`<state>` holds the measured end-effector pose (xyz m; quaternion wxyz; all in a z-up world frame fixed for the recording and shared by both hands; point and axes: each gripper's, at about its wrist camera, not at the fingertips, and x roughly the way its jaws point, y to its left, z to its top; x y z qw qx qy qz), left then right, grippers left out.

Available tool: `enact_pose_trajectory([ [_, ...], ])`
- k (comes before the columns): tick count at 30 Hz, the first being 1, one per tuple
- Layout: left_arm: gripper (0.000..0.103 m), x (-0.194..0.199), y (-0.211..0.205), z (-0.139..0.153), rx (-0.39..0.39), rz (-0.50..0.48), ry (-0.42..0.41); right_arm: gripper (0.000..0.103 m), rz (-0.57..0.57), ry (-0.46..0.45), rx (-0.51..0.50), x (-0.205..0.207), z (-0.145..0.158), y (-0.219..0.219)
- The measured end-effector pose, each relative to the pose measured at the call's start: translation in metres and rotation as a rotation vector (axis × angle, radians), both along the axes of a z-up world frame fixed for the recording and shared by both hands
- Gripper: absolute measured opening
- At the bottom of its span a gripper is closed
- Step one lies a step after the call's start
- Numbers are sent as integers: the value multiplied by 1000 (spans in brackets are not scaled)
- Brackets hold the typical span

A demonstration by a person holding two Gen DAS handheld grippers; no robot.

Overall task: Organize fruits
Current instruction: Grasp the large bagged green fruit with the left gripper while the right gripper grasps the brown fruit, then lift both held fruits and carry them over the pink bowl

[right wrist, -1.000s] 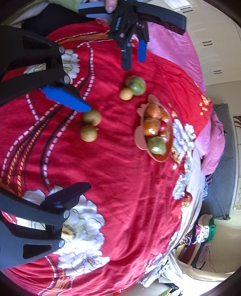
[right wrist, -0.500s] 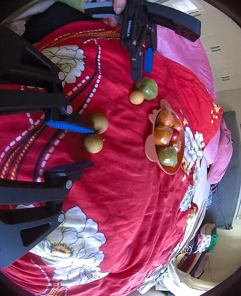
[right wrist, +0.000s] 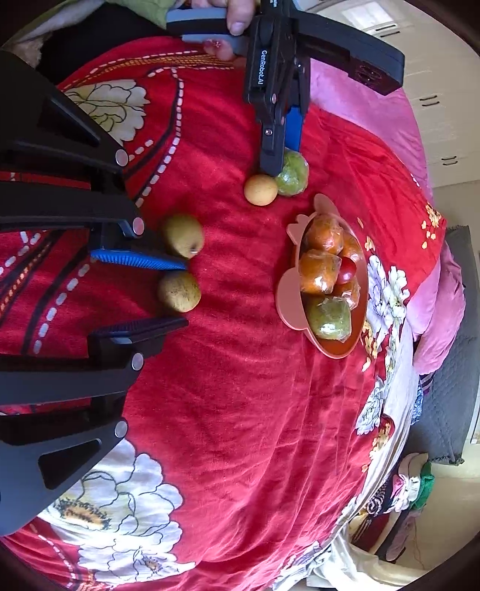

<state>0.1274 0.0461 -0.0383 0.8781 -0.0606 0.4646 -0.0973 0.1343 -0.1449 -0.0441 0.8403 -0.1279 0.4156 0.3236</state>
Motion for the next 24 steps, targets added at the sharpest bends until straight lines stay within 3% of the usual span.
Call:
enact_pose_trajectory([
  [9, 48, 17, 1, -3, -74, -19, 10, 22, -18, 19, 42, 2, 3, -5],
  [24, 48, 9, -1, 14, -92, -9, -16, 22, -61, 2, 94, 7, 19, -12],
])
